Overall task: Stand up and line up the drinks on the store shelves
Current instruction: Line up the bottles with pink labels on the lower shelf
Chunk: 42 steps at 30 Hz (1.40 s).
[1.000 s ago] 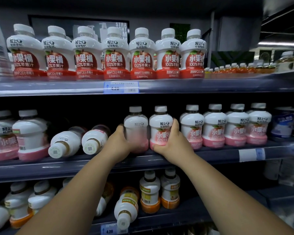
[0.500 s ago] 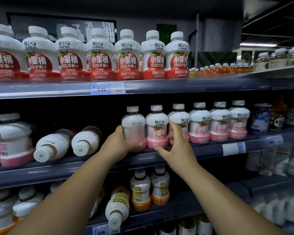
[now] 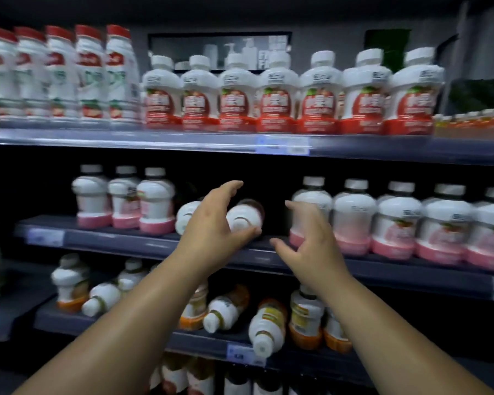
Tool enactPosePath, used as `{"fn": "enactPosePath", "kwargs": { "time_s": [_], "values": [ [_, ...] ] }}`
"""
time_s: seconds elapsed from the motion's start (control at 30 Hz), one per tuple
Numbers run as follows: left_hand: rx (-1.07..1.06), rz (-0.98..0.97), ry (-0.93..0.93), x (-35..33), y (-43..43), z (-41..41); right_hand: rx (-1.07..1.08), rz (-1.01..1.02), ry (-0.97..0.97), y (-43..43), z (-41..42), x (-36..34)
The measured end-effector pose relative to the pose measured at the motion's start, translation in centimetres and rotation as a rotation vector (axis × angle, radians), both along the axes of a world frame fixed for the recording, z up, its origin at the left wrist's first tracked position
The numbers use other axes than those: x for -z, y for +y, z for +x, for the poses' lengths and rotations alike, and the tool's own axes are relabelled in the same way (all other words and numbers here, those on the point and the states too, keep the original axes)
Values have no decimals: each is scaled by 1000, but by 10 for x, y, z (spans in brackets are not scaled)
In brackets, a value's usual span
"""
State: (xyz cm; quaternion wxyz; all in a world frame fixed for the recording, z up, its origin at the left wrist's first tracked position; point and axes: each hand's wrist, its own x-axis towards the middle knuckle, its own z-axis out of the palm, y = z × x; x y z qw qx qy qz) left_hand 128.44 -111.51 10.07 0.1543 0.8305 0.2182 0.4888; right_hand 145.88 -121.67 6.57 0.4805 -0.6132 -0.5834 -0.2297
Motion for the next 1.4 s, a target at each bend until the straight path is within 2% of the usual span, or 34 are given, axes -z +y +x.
{"fn": "enactPosePath", "kwargs": {
  "time_s": [0.23, 0.4, 0.53, 0.67, 0.83, 1.0, 1.2, 1.33, 1.4],
  "values": [
    [-169, 0, 79, 32, 45, -54, -16, -171, -39, 40, -40, 13],
    [-103, -23, 124, 38, 88, -59, 115, -176, -17, 66, -51, 11],
    [-74, 74, 158, 44, 110, -54, 255, -136, 53, 80, -55, 12],
    [-36, 137, 79, 48, 126, -48, 330, -140, 152, 83, -61, 15],
    [-2, 193, 28, 45, 133, -43, 448, -178, 20, 86, -66, 6],
    [45, 200, -68, 9, 134, -34, 409, -103, 51, 87, -70, -31],
    [135, -107, -148, -30, 125, -19, 266, 24, 220, 91, -70, -73],
    [142, -279, -187, -20, 133, -5, 264, 33, 281, 104, -64, -64],
    [191, -319, -145, -10, 137, -2, 247, 41, 304, 108, -60, -61]
  ]
}}
